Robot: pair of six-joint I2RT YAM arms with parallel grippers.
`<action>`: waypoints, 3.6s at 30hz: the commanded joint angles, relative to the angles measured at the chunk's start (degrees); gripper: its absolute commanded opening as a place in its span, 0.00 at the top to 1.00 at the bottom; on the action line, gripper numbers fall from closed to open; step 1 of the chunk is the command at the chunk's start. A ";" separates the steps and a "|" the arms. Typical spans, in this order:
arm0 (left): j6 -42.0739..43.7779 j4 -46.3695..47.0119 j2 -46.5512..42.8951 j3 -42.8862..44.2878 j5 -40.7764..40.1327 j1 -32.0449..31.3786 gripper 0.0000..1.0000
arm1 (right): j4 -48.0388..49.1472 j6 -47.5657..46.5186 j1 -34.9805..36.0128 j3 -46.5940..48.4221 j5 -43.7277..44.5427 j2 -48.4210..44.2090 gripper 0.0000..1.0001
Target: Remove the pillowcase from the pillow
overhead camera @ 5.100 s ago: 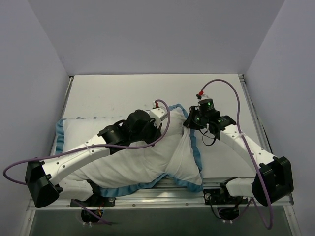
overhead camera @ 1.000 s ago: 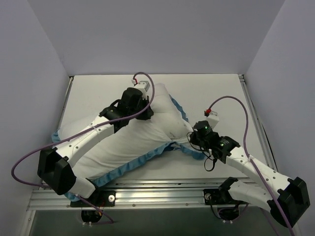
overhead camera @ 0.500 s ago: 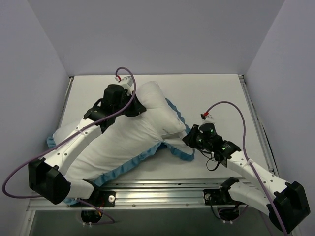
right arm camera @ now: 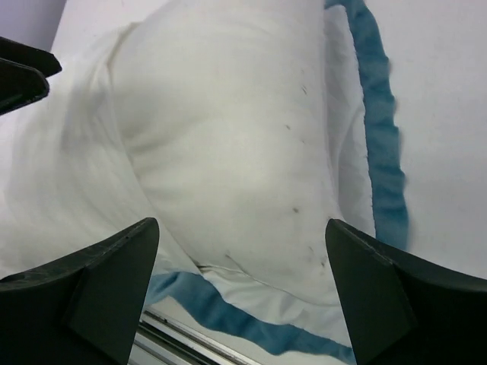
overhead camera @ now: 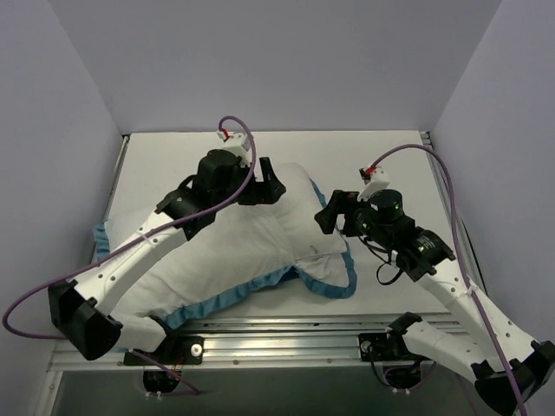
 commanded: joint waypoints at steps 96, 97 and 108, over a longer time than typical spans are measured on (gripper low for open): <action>-12.22 16.64 0.01 -32.40 -12.32 15.51 0.67 | -19.32 -6.59 25.84 18.07 -7.24 -2.59 0.74; -11.68 15.86 0.19 -31.61 -11.70 15.51 0.63 | -18.79 -6.59 25.93 16.58 -8.48 -1.98 0.58; -17.29 -0.49 -20.69 -32.03 -9.76 12.53 0.06 | -27.13 -3.26 24.18 23.51 29.55 2.15 0.12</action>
